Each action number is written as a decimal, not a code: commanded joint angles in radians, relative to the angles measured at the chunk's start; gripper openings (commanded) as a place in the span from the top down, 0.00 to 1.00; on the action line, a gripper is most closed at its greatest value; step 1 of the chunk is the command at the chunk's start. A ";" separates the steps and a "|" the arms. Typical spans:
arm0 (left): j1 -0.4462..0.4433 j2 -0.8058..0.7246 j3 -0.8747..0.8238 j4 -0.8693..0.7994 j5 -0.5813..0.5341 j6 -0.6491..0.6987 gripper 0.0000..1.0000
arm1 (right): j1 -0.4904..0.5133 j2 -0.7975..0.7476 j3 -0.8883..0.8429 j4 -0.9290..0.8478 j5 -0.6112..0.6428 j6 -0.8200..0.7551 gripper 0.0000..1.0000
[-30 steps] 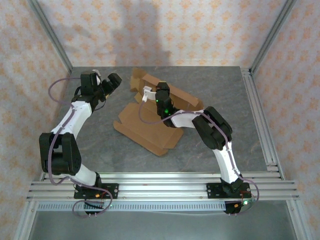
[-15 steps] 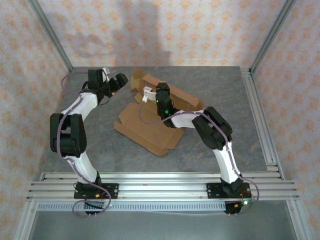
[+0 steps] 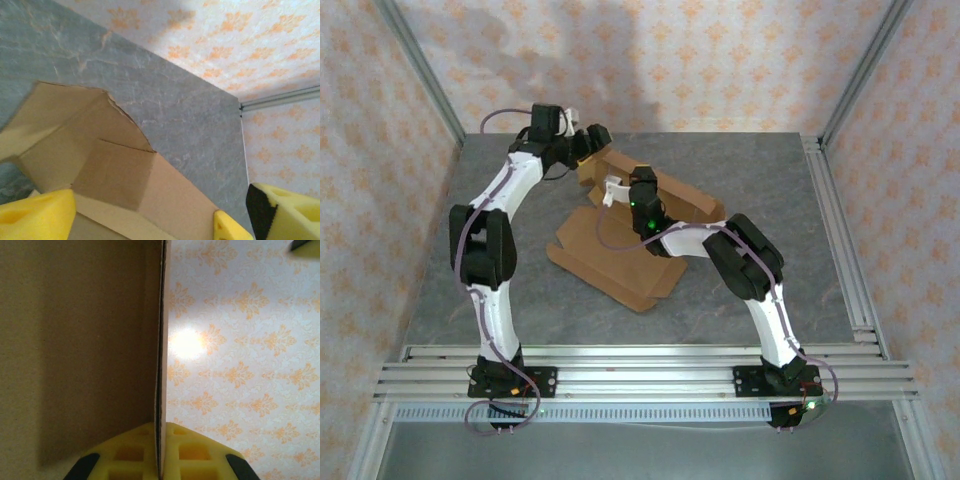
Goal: Fold the paper box
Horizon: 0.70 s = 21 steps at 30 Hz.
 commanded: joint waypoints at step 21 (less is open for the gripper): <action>-0.036 0.010 0.007 -0.109 0.081 0.057 0.94 | 0.010 -0.034 0.039 -0.090 0.002 0.016 1.00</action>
